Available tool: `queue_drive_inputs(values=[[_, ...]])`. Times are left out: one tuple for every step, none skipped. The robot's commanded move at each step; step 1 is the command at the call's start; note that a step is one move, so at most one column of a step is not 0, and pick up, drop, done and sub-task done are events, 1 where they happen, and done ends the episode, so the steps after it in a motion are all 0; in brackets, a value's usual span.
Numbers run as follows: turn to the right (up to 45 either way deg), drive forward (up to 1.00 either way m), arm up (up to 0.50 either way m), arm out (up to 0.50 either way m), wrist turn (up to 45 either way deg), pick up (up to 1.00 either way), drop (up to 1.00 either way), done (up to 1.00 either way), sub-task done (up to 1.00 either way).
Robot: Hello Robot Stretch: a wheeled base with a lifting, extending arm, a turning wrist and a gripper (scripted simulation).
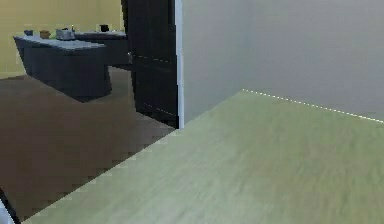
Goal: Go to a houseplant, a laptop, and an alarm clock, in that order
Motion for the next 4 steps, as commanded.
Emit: queue_drive_inputs(values=[[0.0, 0.50, 0.00, 0.00, 0.0, 0.00, 0.00, 0.00, 0.00], [-42.0, 0.00, 0.00, 0.00, 0.0, 0.00, 0.00, 0.00, 0.00], [0.0, 1.00, 0.00, 0.00, 0.0, 0.00, 0.00, 0.00, 0.00], [0.0, 1.00, 0.00, 0.00, 0.0, 0.00, 0.00, 0.00, 0.00]])
